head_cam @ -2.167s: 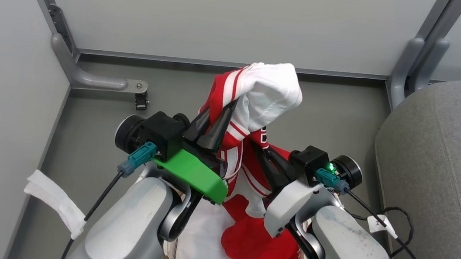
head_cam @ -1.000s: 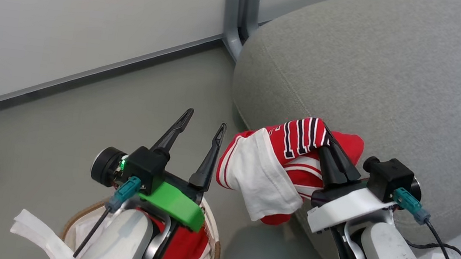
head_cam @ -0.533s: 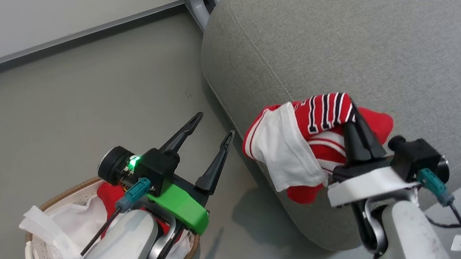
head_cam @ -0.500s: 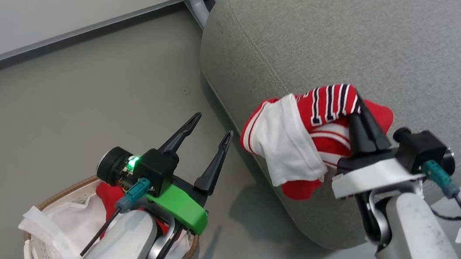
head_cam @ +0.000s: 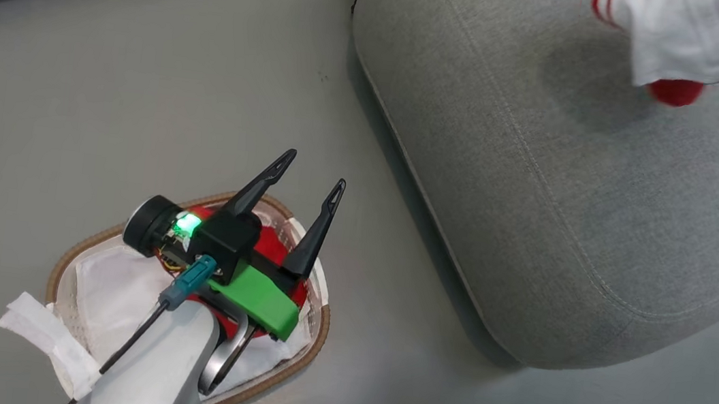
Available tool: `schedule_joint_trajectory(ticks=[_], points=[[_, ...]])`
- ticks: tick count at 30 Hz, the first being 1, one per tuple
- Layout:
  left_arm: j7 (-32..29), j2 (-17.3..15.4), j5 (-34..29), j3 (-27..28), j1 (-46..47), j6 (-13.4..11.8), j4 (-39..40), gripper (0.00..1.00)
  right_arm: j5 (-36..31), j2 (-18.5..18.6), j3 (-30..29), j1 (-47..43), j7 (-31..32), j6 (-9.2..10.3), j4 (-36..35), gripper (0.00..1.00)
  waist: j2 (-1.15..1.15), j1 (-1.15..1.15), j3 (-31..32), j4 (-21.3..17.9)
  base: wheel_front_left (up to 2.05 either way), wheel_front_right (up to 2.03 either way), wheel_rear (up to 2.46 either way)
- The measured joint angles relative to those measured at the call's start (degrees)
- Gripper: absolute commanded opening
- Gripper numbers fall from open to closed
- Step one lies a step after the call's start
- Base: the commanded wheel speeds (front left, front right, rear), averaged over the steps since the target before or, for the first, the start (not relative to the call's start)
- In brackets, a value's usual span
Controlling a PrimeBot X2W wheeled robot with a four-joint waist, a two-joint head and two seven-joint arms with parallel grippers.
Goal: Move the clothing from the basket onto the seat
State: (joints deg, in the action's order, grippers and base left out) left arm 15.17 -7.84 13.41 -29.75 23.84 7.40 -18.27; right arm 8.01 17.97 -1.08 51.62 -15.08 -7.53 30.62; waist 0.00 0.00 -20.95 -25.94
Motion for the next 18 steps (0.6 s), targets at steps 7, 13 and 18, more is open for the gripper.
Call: schedule_joint_trajectory(ticks=[7, 13, 18], points=[[0.0, -1.6, 0.6, -1.1, 2.8, 0.0, 0.7, 1.0, -4.6, 4.6, -5.9, 6.7, 0.0, 0.0, 10.3, 0.0, 0.0, 0.0, -4.9, 3.9, 0.0, 0.0, 0.0], [0.0, -2.4, 0.8, -1.0, 3.9, 0.0, 0.7, 1.0, -7.4, 3.7, -12.4, 5.9, 0.0, 0.0, 15.2, 0.0, 0.0, 0.0, -8.6, 7.4, 0.0, 0.0, 0.0], [0.0, -2.6, 1.1, 1.2, 4.0, 0.0, 1.0, 1.0, -8.9, 1.6, -20.0, 1.5, 0.0, 0.0, 16.2, 0.2, 0.0, 0.0, -10.7, 10.0, 0.0, 0.0, 0.0]])
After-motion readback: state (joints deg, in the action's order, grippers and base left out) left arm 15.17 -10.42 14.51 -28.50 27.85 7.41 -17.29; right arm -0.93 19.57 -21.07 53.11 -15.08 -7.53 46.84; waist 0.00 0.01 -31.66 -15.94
